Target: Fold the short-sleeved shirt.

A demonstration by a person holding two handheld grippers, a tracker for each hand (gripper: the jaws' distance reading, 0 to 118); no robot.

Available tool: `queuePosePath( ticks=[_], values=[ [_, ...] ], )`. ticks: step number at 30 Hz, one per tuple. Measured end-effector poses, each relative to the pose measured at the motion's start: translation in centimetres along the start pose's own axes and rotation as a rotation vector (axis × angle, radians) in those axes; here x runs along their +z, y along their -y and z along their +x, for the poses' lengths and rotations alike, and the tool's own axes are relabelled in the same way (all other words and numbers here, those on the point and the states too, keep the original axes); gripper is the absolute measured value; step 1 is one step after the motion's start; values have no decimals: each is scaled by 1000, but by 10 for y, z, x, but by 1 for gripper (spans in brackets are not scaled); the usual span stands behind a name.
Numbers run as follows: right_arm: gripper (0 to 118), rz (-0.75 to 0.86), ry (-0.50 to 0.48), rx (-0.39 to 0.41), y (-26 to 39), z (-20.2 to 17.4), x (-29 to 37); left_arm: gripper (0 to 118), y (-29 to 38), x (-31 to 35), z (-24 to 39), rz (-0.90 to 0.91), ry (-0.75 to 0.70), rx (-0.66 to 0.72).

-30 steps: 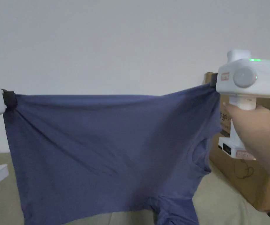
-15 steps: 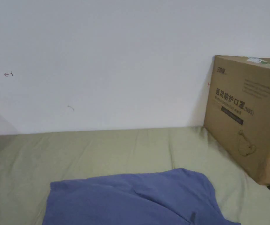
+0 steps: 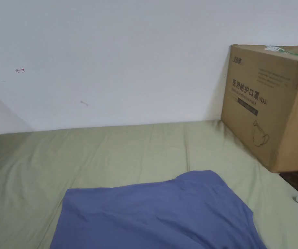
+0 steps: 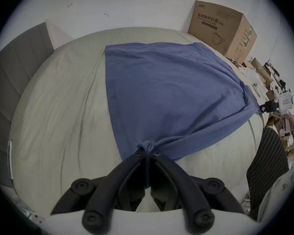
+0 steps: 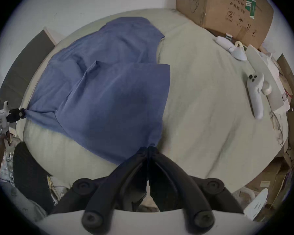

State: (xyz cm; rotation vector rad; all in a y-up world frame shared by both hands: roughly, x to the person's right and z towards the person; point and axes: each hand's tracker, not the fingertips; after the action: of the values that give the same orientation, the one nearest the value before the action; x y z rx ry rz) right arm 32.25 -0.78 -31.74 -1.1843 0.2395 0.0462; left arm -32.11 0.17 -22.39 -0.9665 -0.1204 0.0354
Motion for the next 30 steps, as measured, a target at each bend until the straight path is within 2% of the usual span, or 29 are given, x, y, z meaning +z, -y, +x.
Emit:
queuePosePath(
  ticks=[8,14,15,17,18,20,21,22,24,25,30],
  values=[
    [0,-36,-10,27,7,-13,8,2,21,23,-4,-59,-2,-47],
    [0,-39,-30,-10,12,-11,10,5,34,28,1,-79,-7,-37],
    [2,-37,-33,-41,11,-9,10,27,34,30,2,-76,0,-16],
    [5,-32,-31,-114,11,-5,12,92,35,32,2,-76,-26,24],
    [10,-24,-39,-126,11,-4,14,106,37,32,1,-84,-27,40],
    [36,-36,-28,-153,10,-3,18,103,40,33,-10,-114,29,134],
    [44,-26,-20,-154,11,-2,21,103,41,36,-13,-97,48,144],
    [44,-11,-12,-154,12,-3,25,103,41,41,-14,-83,50,137],
    [102,52,-30,-122,11,-9,39,103,36,57,-12,-26,54,136],
    [111,102,-49,-122,10,-13,49,103,31,67,-10,18,56,150],
    [112,396,-139,-131,-4,-52,116,104,2,118,7,246,139,277]
  ],
)
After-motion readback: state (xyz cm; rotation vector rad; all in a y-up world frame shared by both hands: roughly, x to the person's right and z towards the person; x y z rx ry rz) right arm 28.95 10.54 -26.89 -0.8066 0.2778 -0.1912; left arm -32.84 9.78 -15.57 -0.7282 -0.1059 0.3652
